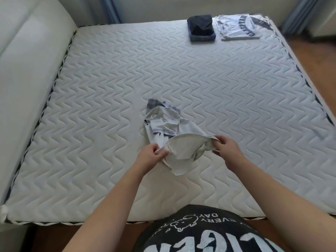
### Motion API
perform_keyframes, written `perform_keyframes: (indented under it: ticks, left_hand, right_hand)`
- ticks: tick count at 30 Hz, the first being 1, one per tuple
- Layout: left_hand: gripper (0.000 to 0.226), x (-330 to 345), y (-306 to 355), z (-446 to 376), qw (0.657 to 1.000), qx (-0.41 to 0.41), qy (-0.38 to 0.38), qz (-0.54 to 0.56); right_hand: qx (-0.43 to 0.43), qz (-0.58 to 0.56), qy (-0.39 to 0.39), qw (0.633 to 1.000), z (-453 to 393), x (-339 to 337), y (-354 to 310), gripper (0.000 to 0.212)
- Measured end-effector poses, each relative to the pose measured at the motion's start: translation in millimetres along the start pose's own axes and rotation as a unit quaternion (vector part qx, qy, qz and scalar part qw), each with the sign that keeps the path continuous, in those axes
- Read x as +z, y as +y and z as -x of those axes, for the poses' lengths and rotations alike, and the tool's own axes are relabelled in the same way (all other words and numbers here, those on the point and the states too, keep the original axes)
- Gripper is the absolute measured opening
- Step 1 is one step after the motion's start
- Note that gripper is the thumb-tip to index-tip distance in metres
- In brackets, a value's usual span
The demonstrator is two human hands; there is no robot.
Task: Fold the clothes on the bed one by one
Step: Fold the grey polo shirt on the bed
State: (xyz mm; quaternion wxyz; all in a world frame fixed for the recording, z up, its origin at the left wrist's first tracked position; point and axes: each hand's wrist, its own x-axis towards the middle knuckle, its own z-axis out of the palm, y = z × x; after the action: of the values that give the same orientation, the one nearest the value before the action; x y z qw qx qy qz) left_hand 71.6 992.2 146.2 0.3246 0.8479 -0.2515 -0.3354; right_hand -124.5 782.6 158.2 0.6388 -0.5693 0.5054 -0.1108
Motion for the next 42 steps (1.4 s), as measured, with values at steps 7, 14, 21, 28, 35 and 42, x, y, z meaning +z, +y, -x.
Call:
perform_keyframes:
  ticks: [7, 14, 21, 28, 35, 42]
  left_hand:
    - [0.036, -15.2, 10.7, -4.5, 0.945, 0.009, -0.048, -0.322]
    - [0.026, -34.7, 9.0, -5.4, 0.997, 0.035, 0.014, -0.07]
    - [0.006, -58.5, 60.0, 6.9, 0.948, 0.014, 0.068, 0.31]
    - [0.047, -67.1, 108.5, 17.7, 0.95, 0.112, -0.08, 0.282]
    - [0.018, -62.9, 109.8, 8.5, 0.974, 0.125, -0.061, 0.178]
    - [0.017, -76.9, 102.6, 5.9, 0.95, 0.095, -0.032, 0.294]
  right_hand:
    - [0.011, -0.131, -0.018, 0.991, 6.3, 26.8, -52.2, 0.015]
    - [-0.014, -0.19, -0.071, 0.979, 10.6, 40.4, -79.8, 0.012]
    - [-0.01, -0.275, -0.143, 0.951, 30.1, 67.9, -122.2, 0.017]
    - [-0.064, -0.225, -0.23, 0.945, 42.4, 90.2, -162.0, 0.024]
    - [-0.097, -0.184, -0.272, 0.939, 39.0, 82.3, -168.5, 0.019]
    - [-0.257, 0.265, -0.002, 0.929, 22.4, 49.6, -154.1, 0.02]
